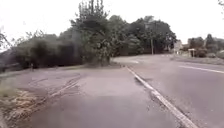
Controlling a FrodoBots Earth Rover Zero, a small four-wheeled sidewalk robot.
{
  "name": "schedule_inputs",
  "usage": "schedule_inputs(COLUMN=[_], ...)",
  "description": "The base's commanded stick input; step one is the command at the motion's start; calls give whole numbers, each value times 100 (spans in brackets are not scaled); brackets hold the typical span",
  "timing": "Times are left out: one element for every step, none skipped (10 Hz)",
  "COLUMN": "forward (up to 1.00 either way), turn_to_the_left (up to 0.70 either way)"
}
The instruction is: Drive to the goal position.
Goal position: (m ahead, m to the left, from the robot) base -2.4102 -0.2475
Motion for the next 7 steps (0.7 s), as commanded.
schedule_inputs(forward=[100, 100, 100, 100, 100, 100, 100], turn_to_the_left=[0, 0, 0, 0, 0, 0, 0])
